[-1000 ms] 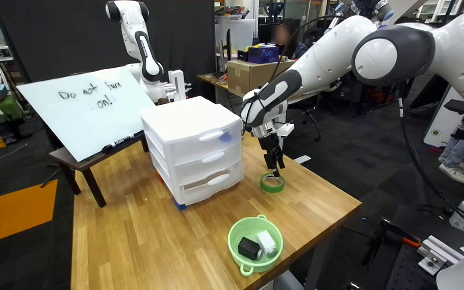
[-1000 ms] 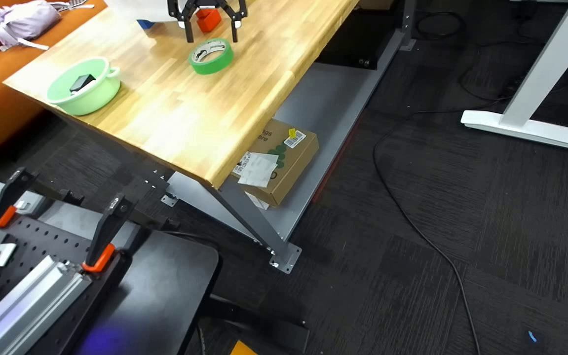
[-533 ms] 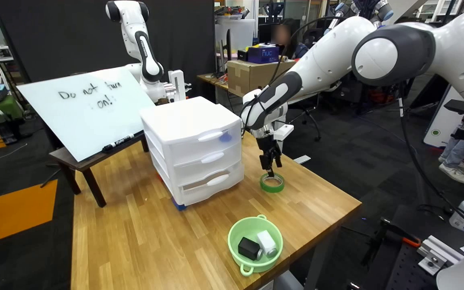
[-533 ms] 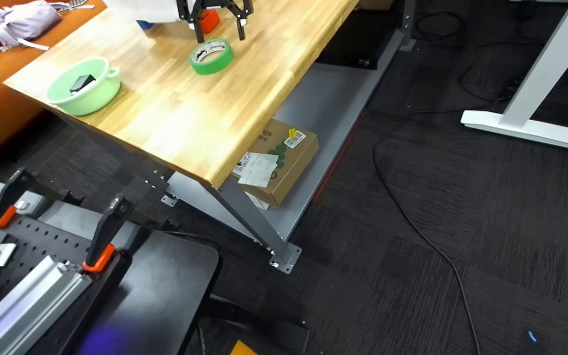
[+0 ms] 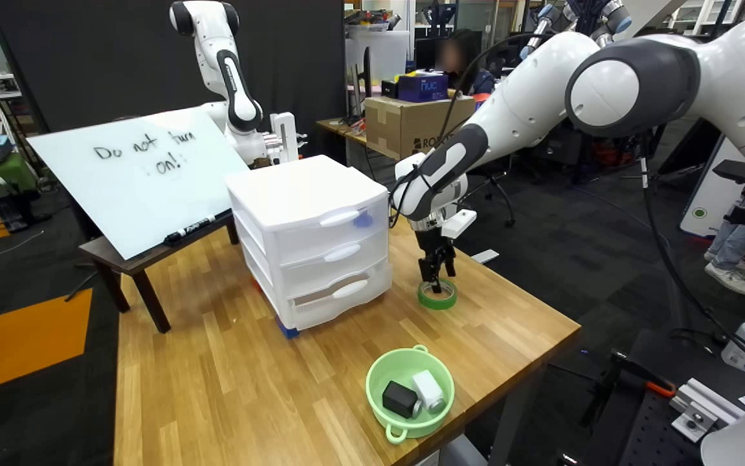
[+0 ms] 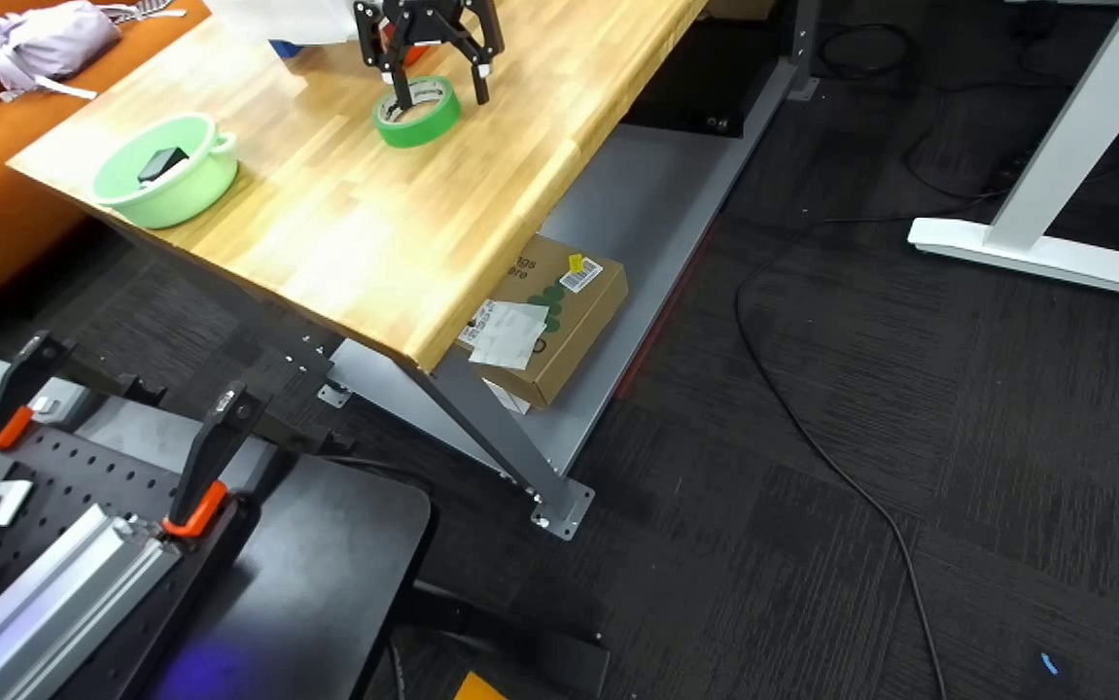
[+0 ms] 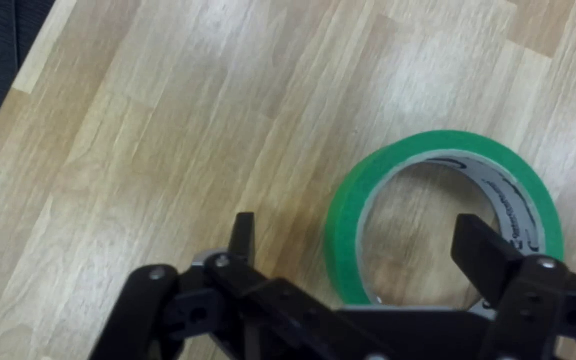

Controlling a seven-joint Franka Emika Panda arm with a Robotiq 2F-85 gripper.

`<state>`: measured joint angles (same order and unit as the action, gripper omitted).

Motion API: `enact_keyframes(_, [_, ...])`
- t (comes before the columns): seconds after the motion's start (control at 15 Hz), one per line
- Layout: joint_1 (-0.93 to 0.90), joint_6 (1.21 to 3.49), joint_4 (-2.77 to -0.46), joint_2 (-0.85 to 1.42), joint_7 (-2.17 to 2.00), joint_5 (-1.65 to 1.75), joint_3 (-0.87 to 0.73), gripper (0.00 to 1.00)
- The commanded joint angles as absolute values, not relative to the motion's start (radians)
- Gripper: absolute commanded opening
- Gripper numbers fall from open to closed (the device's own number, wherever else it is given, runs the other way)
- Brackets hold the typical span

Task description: Move the green tape forward and the light-green bowl to the left

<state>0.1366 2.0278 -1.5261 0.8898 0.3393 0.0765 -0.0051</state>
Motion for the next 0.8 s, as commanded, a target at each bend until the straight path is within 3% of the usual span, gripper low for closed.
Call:
enact_keyframes(0.0, [0.147, 2.056, -1.601, 0.838, 0.36, 0.075, 0.009, 1.0])
enact_keyframes(0.73, [0.14, 2.032, -1.572, 0.864, 0.372, 0.075, 0.014, 1.0])
